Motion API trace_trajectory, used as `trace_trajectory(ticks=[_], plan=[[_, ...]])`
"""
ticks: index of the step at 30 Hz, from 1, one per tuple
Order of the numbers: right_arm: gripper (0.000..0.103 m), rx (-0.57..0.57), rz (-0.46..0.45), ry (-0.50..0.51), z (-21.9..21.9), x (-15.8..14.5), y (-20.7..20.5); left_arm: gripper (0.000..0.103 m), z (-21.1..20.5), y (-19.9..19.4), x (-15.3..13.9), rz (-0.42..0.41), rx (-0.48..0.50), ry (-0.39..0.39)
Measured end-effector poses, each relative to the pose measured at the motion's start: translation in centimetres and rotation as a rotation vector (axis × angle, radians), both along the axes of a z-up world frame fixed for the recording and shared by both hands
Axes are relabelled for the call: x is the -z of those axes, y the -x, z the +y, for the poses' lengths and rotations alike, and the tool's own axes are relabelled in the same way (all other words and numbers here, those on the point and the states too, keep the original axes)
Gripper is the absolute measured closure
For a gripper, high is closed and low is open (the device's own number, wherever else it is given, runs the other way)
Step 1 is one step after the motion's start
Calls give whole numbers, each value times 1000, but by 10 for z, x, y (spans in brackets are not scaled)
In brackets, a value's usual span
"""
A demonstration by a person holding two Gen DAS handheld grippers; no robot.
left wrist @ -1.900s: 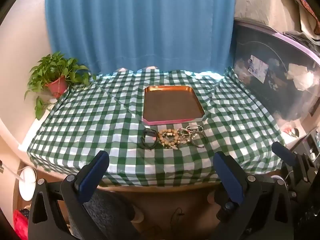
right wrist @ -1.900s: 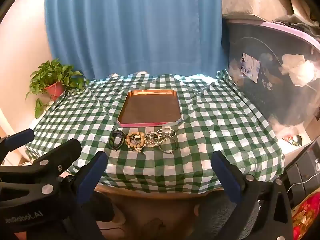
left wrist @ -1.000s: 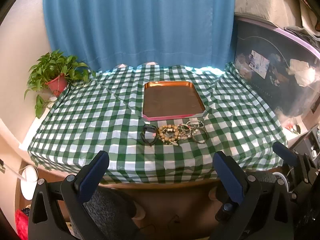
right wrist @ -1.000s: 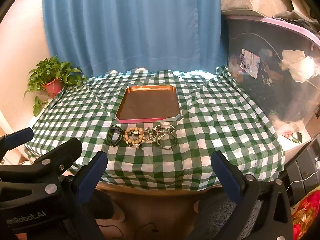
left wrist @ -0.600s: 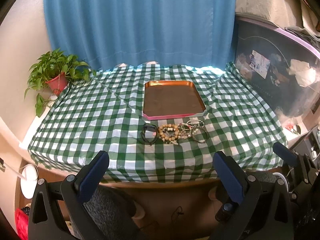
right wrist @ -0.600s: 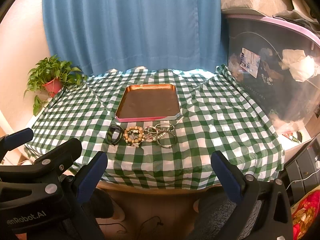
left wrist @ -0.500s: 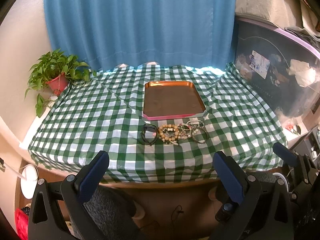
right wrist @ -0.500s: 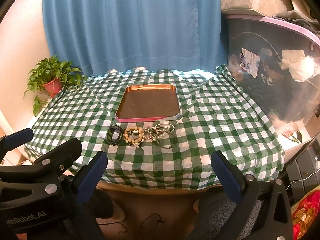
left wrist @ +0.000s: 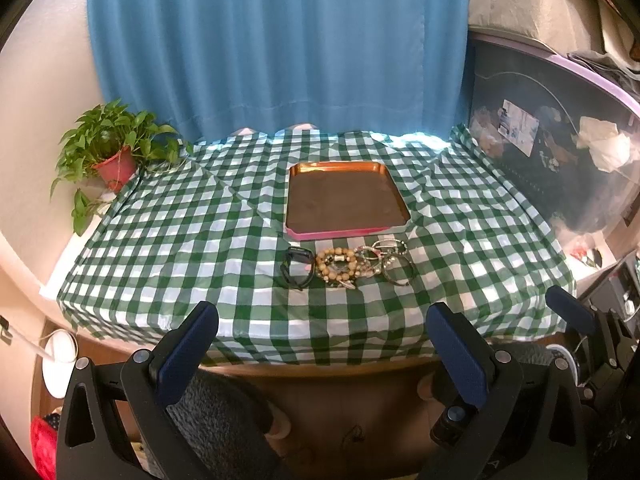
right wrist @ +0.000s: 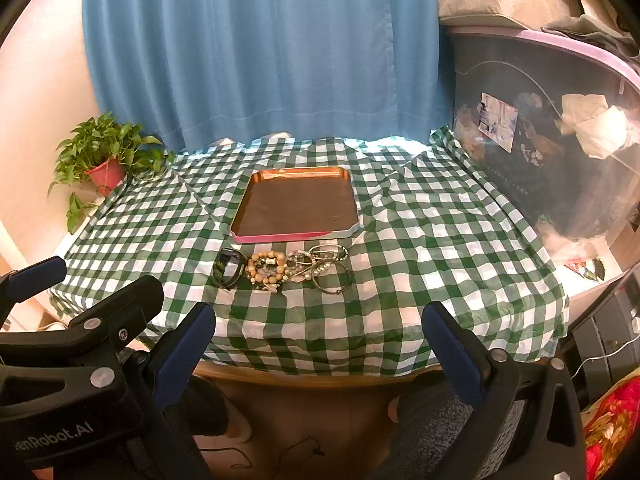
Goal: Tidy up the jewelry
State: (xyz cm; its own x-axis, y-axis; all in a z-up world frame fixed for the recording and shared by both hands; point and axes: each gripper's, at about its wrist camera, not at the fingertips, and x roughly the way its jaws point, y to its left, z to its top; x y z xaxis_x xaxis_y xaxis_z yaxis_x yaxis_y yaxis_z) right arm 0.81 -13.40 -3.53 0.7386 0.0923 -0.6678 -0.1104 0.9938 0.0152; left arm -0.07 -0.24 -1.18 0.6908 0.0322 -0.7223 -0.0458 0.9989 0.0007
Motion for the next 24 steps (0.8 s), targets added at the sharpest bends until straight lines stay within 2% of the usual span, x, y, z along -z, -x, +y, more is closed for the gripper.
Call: trace_trajectory(ticks=[24], plan=[[1, 1, 15, -1, 3, 5, 0, 0, 4, 5, 3, 10, 3, 2]])
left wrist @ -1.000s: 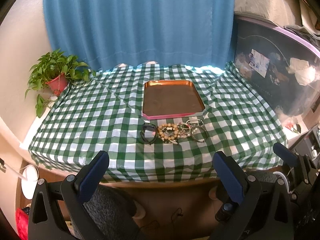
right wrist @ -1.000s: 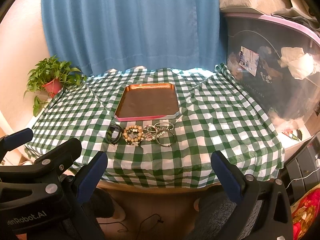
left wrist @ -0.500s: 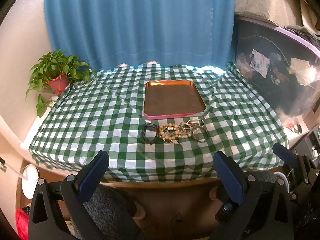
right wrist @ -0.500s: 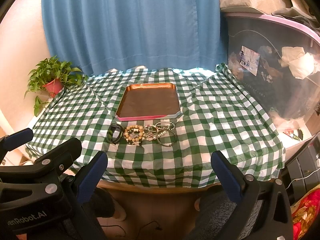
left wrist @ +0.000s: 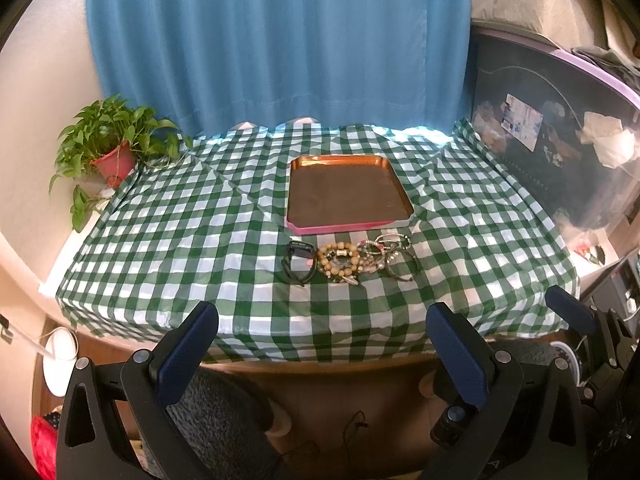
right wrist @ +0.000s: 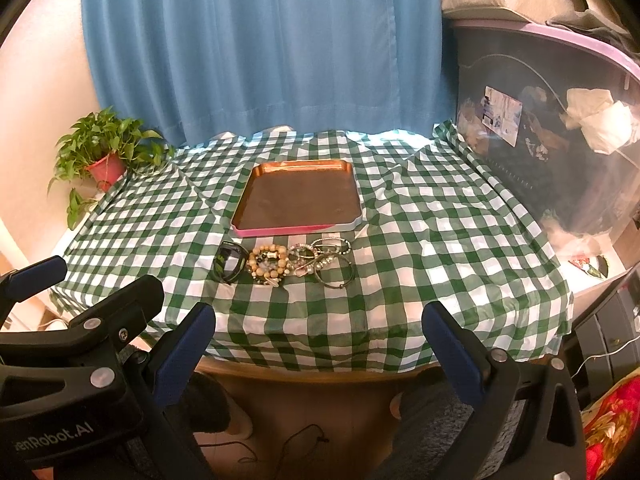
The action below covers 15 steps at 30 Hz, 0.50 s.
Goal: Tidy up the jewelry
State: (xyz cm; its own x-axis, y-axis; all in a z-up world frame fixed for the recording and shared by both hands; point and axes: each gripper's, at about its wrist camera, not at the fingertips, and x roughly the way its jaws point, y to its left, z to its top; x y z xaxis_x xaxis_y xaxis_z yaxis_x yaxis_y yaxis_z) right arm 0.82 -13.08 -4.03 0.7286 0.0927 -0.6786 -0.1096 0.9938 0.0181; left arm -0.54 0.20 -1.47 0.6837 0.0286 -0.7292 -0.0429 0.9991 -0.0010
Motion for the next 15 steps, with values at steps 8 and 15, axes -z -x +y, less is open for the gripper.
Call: trace_trajectory(ticks=[8, 15], plan=[[1, -10, 15, -10, 1, 15, -11, 0, 3, -8, 18, 11, 7, -3], [2, -30, 62, -13, 0, 51, -49, 0, 4, -51, 64, 22, 27, 18]])
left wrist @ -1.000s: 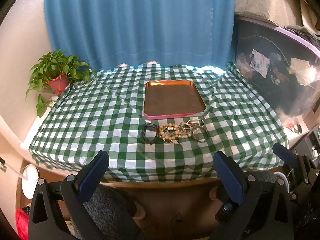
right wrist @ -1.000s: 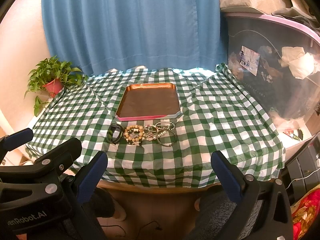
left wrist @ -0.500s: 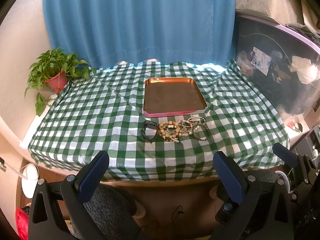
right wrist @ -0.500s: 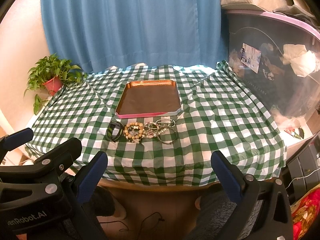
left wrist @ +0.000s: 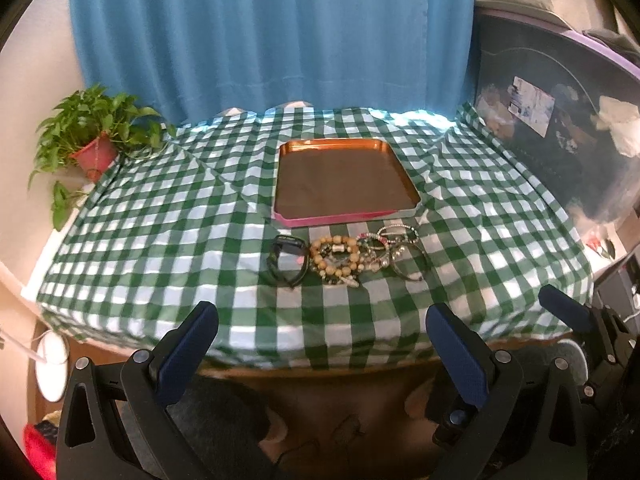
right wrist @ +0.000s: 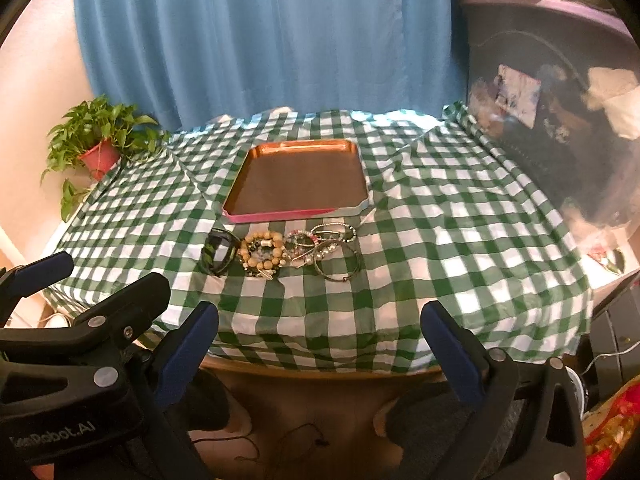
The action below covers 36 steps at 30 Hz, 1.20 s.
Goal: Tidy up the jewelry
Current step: 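Grasp the black watch with the left tool while the right tool grasps the silver bangle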
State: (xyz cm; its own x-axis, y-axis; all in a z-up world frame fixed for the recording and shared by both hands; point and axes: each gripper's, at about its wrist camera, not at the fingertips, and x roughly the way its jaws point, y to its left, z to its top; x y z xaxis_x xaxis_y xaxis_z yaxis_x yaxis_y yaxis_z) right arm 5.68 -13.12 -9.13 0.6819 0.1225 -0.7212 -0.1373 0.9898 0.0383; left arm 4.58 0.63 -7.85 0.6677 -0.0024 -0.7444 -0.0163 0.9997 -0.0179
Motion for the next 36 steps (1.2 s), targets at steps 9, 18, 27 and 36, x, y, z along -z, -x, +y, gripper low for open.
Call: trace_trajectory(ticks=[9, 18, 27, 36], plan=[[13, -64, 30, -54, -16, 68, -63, 0, 36, -69, 80, 46, 2, 90], [27, -130, 45, -97, -31, 102, -113, 0, 67, -127, 129, 60, 73, 121], [26, -158, 73, -65, -24, 124, -137, 8, 80, -150, 158, 118, 118, 199], [45, -156, 89, -77, -26, 129, -145, 52, 96, -141, 155, 75, 96, 231]])
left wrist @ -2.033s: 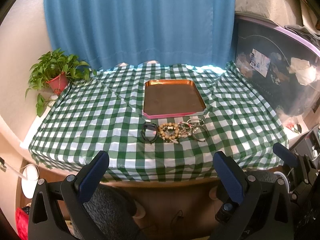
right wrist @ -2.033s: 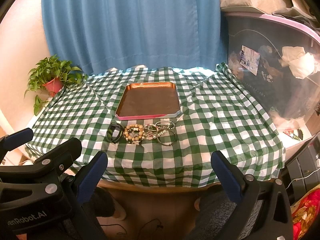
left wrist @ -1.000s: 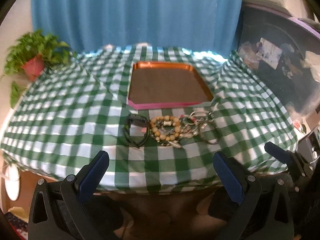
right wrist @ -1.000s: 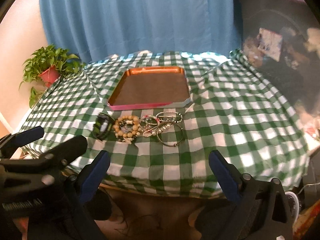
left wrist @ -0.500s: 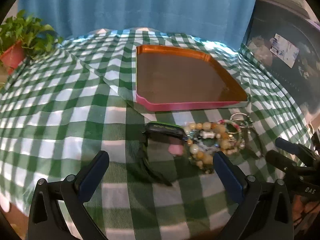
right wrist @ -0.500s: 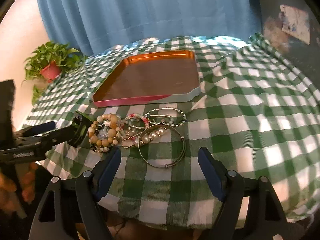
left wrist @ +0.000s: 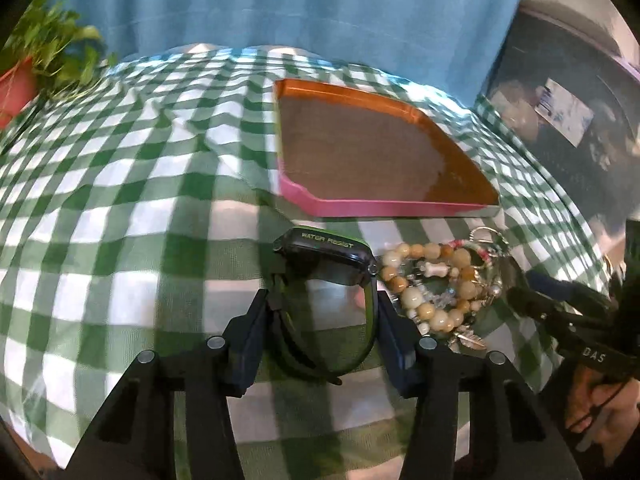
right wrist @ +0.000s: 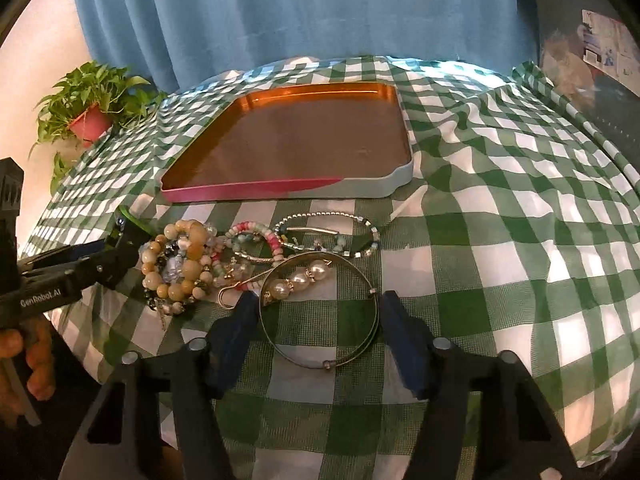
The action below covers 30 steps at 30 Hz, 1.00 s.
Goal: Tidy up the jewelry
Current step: 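Grasp the black watch with the left tool while the right tool grasps the silver bangle, then lift the black watch with the left tool while the right tool lifts the silver bangle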
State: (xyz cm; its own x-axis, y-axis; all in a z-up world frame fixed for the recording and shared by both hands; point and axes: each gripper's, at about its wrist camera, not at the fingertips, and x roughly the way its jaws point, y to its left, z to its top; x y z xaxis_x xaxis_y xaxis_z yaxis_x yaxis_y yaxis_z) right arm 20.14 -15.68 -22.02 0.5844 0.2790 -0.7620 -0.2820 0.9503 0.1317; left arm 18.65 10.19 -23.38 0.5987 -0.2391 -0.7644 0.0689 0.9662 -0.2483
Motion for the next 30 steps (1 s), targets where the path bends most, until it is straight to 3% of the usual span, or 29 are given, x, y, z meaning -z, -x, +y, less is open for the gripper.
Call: trace_trajectory(ticks=[4, 8, 12, 21, 23, 25, 27, 30], plan=[[45, 10, -32, 14, -10, -5, 17, 52, 10, 18, -3, 12, -18, 25], [43, 21, -25, 78, -10, -1, 26, 50, 3, 26, -1, 10, -5, -40], [43, -19, -26, 63, -5, 2, 24, 47, 2, 26, 0, 0, -9, -69], [41, -27, -87, 138, 2, 7, 25, 44, -13, 21, 3, -19, -31, -163], [41, -27, -87, 143, 2, 6, 24, 29, -19, 21, 3, -15, -13, -169], [40, -22, -85, 141, 2, 6, 24, 19, -21, 22, 3, -21, 18, -105], [39, -21, -81, 136, 2, 6, 24, 16, -21, 23, 0, -33, 19, -82], [39, -19, -89, 136, 3, 7, 25, 8, -26, 24, -4, -58, -6, -136]])
